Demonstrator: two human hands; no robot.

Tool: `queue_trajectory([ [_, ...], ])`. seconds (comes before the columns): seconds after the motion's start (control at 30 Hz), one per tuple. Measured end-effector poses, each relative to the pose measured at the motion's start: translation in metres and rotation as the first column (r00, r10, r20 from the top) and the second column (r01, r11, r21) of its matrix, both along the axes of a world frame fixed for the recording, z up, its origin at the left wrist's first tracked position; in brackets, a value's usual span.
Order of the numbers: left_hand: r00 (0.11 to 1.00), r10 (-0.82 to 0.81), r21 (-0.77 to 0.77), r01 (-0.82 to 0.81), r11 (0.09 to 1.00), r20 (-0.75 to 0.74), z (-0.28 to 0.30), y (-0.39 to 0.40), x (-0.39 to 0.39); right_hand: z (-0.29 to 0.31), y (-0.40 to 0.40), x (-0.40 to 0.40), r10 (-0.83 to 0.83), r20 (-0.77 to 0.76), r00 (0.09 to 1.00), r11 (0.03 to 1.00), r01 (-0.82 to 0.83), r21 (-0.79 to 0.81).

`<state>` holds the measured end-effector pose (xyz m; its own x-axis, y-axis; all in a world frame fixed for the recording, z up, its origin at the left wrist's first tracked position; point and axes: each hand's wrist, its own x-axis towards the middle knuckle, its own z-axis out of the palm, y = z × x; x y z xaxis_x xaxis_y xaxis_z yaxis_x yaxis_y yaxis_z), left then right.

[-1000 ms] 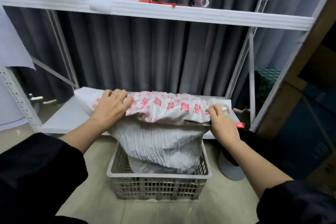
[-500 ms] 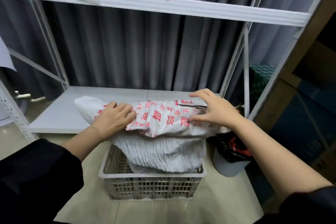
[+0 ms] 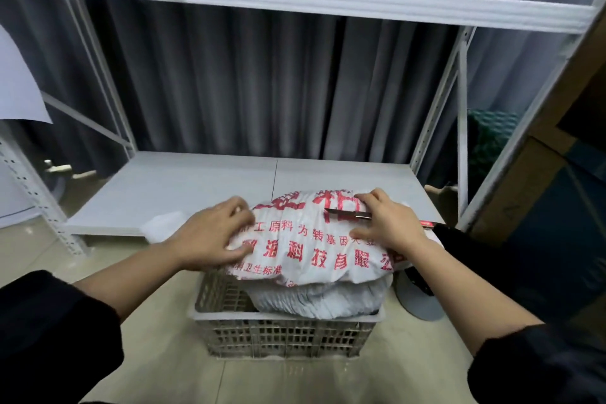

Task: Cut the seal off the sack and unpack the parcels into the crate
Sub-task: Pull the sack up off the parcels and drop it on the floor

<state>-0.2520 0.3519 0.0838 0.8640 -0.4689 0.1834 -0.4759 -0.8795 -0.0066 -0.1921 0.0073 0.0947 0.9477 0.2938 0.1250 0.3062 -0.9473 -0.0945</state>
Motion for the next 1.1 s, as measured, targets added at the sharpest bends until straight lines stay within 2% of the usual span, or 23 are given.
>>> queue_trajectory([
  [0.1, 0.917, 0.256, 0.067, -0.247, 0.967, -0.306, -0.001, -0.005, 0.011, -0.006, -0.007, -0.001, 0.038, 0.023, 0.999, 0.998, -0.039, 0.039],
  [0.17, 0.842, 0.328, 0.151, -0.291, 0.945, -0.429, -0.004, -0.012, 0.017, -0.011, -0.011, -0.002, 0.074, 0.034, 0.997, 0.996, -0.076, 0.040],
  [0.2, 0.823, 0.355, 0.186, -0.303, 0.935, -0.444, -0.008, -0.017, 0.018, -0.013, -0.012, -0.003, 0.084, 0.035, 0.996, 0.995, -0.085, 0.053],
  [0.3, 0.836, 0.422, 0.261, -0.346, 0.901, -0.349, -0.030, -0.036, 0.016, -0.018, -0.015, -0.009, 0.082, 0.017, 0.996, 0.987, -0.084, 0.139],
  [0.43, 0.909, 0.411, 0.233, -0.386, 0.893, -0.068, -0.037, -0.044, 0.021, -0.009, -0.024, -0.018, 0.068, 0.032, 0.997, 0.993, -0.071, 0.092],
  [0.53, 0.908, 0.416, 0.116, -0.419, 0.900, 0.057, -0.024, -0.035, 0.022, 0.001, -0.038, -0.026, -0.061, 0.005, 0.998, 0.993, 0.060, 0.103],
  [0.63, 0.853, 0.485, -0.038, -0.487, 0.872, 0.191, -0.010, -0.023, 0.023, 0.004, -0.039, -0.032, -0.107, -0.098, 0.989, 0.994, 0.110, 0.024],
  [0.77, 0.802, 0.566, -0.187, -0.536, 0.823, 0.192, 0.007, -0.016, 0.023, -0.015, -0.010, -0.040, -0.114, -0.171, 0.979, 0.993, 0.112, -0.019],
  [0.87, 0.778, 0.619, -0.261, -0.579, 0.772, 0.104, 0.021, -0.007, 0.019, -0.028, 0.010, -0.042, -0.182, -0.079, 0.980, 0.978, 0.189, 0.089],
  [0.97, 0.751, 0.657, -0.284, -0.617, 0.734, 0.066, 0.037, 0.005, 0.010, -0.027, 0.022, -0.043, -0.141, -0.003, 0.990, 0.980, 0.140, 0.139],
  [1.03, 0.722, 0.681, -0.282, -0.631, 0.722, 0.127, 0.053, 0.012, 0.005, -0.012, 0.027, -0.042, -0.110, 0.058, 0.992, 0.960, 0.091, 0.264],
  [1.1, 0.679, 0.681, -0.272, -0.624, 0.732, 0.275, 0.076, 0.018, 0.004, 0.014, 0.028, -0.035, -0.110, 0.143, 0.984, 0.913, 0.044, 0.405],
])
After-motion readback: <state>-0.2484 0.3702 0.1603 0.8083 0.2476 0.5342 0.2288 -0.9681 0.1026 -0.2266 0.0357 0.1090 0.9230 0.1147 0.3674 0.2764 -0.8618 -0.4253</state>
